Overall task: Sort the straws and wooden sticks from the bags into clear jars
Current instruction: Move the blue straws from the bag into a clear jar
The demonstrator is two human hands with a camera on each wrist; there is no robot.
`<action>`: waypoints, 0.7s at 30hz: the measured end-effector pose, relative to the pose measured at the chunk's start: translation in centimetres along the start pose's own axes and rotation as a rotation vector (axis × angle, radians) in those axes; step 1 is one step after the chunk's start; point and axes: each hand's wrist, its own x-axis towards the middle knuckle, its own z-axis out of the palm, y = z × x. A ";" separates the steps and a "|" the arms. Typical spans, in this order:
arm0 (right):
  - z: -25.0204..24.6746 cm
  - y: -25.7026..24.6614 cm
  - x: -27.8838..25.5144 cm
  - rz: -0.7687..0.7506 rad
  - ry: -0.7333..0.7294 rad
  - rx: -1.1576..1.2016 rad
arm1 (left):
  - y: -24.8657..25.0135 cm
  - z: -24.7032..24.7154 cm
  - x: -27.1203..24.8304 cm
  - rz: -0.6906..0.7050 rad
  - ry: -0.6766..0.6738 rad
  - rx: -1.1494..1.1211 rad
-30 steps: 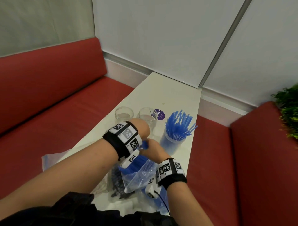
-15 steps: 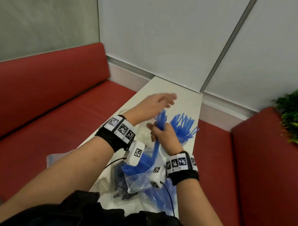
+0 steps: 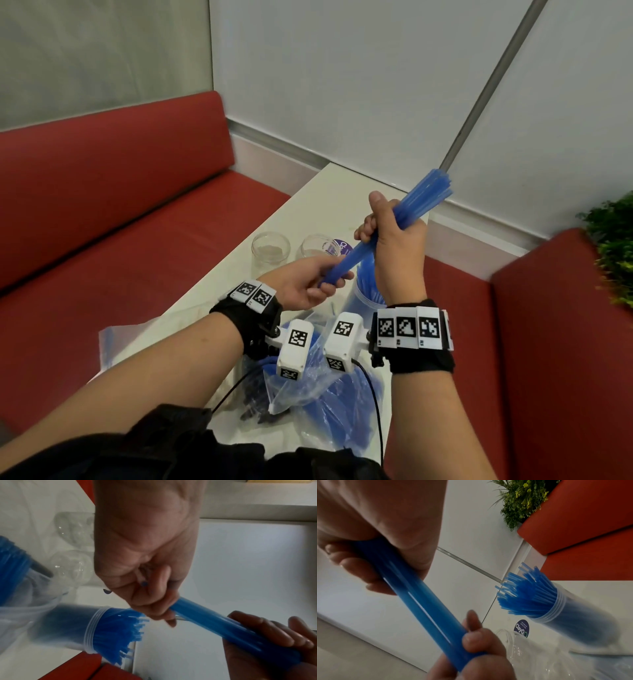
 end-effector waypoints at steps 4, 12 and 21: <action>0.1 0.7 -0.2 -0.019 0.035 0.030 | -0.7 0.6 0.6 0.027 0.063 -0.236; -1.1 1.2 -0.9 0.055 -0.115 -0.157 | -1.2 1.8 1.0 0.031 0.067 -0.407; -2.7 -1.0 -0.8 0.119 -0.271 -0.055 | -1.2 0.0 1.0 -0.029 -0.011 -0.341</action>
